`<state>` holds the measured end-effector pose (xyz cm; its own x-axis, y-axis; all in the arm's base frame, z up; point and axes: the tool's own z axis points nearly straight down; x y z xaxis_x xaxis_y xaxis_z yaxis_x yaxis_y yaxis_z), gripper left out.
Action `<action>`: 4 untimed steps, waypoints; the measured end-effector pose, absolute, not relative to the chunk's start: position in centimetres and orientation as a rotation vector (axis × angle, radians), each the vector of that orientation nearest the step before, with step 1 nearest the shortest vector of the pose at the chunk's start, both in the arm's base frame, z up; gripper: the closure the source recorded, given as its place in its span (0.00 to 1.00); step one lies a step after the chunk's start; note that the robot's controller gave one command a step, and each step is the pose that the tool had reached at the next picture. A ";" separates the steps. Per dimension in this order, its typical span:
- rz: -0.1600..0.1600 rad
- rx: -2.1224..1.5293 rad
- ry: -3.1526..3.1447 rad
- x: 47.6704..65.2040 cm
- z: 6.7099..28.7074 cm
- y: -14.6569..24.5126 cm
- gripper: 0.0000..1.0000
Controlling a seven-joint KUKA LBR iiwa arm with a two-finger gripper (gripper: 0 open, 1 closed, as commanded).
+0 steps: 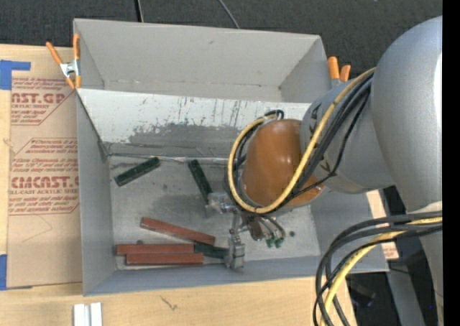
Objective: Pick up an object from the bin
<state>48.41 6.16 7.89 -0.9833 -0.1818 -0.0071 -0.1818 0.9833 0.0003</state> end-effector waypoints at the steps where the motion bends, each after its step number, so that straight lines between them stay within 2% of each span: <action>1: -0.004 -0.018 3.145 50.7 7.3 10.8 1.00; 2: -0.004 -0.018 3.145 50.7 7.3 10.8 1.00; 3: -0.003 -0.047 3.148 50.6 11.8 10.6 1.00; 4: 0.000 -0.065 3.144 51.1 18.7 10.8 1.00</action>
Offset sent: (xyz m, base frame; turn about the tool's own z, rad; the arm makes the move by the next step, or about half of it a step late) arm 0.0000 0.0000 0.0000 0.0000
